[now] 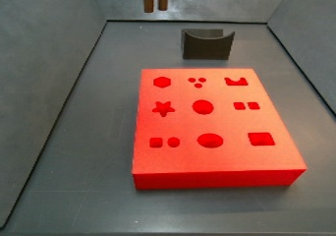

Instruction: Insert the 3 prong object.

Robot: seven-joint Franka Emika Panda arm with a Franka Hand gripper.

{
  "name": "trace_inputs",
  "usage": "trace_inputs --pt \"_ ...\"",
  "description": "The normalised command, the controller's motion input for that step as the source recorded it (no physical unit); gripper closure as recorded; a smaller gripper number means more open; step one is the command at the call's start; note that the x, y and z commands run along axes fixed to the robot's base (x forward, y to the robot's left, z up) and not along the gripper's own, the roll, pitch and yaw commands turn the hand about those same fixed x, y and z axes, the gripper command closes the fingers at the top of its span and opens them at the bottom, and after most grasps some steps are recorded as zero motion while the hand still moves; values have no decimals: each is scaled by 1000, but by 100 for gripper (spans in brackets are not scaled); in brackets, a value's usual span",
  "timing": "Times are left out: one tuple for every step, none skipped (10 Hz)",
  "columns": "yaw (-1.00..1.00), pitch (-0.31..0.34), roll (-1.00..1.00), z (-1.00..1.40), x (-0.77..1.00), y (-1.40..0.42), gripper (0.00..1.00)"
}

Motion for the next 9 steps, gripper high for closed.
trace_inputs --pt "231 -20 137 -240 66 3 100" --pt "583 -57 303 -157 237 0 100" --pt "623 -56 269 -154 229 0 100" --pt "651 -53 247 -180 209 0 100" --pt "660 -51 240 -189 203 0 100" --pt "680 -51 227 -211 186 0 100" --pt "720 -47 199 -260 151 0 100" --pt "771 -47 121 -309 140 0 100" --pt "877 -17 40 -403 91 0 100"
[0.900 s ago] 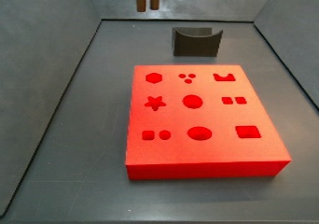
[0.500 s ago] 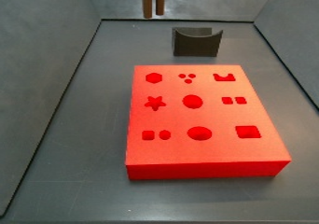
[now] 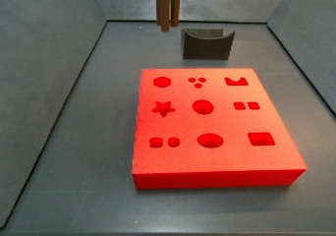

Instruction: Insert the 3 prong object.

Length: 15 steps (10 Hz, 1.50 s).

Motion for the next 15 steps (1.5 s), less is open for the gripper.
trace_inputs --pt "914 -4 19 -443 69 0 100" --pt "931 0 11 -457 57 0 100" --pt "926 -3 16 -446 60 0 100" --pt "926 -3 16 -446 60 0 100" --pt "940 0 50 -291 97 0 100" --pt "0 4 -7 0 71 23 100" --pt "0 0 0 -34 0 0 100" --pt "-329 140 0 -200 689 114 100" --pt "-466 81 19 -320 660 206 100" --pt "-483 64 20 -326 671 249 100" --pt "-420 66 23 -306 751 271 100" --pt "-266 87 0 -280 906 203 100" --pt "0 107 14 -386 971 77 100" --pt "157 119 0 -343 829 69 100" --pt "286 116 90 -257 794 0 100"
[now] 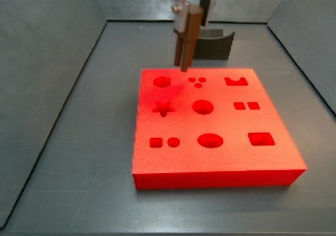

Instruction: Insert the 3 prong object.

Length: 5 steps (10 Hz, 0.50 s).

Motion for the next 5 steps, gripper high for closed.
trace_inputs --pt "363 84 181 -169 771 0 100" --pt "349 69 134 -17 737 0 100" --pt "283 71 113 11 706 -63 100" --pt "211 0 121 337 406 -29 100" --pt "134 -83 119 334 374 -80 100"
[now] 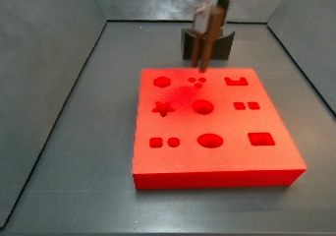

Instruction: Insert the 3 prong object.

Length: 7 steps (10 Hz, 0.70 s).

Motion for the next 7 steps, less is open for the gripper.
trace_inputs --pt "86 -213 204 440 200 -29 100" --pt "66 -154 229 346 229 -31 100" --pt "46 -191 314 114 114 -37 100" --pt "46 -66 310 -11 0 0 100" --pt "-74 119 76 -240 34 0 100" --pt "-231 123 -3 -294 0 11 100" --pt "-249 147 -126 -383 -40 100 100"
